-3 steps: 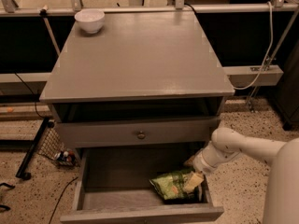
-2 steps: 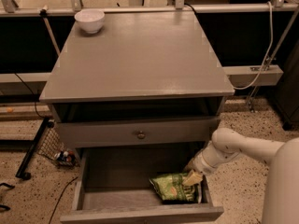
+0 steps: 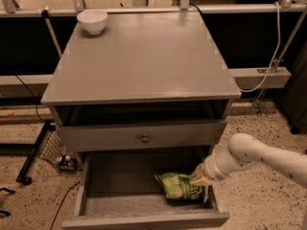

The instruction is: Pick green jalapeno chip bag from middle drawer and place on counter

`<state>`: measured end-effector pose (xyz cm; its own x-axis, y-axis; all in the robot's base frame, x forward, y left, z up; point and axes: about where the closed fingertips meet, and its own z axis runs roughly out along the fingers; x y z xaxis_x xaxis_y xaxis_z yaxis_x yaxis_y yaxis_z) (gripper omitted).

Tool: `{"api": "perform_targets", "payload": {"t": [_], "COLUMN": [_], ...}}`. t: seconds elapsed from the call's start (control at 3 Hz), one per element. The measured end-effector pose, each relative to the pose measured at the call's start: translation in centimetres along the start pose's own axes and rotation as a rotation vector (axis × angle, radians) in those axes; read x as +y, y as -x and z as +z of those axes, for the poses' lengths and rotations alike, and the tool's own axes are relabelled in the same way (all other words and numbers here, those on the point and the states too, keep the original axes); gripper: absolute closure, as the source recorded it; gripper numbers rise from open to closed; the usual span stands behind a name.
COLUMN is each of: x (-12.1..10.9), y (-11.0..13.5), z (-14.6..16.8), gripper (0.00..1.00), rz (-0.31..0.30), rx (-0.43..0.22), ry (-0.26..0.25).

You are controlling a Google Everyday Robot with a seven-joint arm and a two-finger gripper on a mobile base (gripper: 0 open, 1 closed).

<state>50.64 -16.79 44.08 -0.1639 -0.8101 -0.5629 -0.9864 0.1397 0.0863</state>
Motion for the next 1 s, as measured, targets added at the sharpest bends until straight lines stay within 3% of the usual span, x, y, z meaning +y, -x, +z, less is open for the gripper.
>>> {"api": "perform_targets", "payload": {"t": [0.67,1.0], "x": [1.6,1.6], "y": [4.0,4.0], "z": [-6.0,-6.0], "gripper": [1.0,1.0], "rz": [-0.191,-0.191], "rx": [-0.114,-0.114], "ry": [-0.027,-0.026]}}
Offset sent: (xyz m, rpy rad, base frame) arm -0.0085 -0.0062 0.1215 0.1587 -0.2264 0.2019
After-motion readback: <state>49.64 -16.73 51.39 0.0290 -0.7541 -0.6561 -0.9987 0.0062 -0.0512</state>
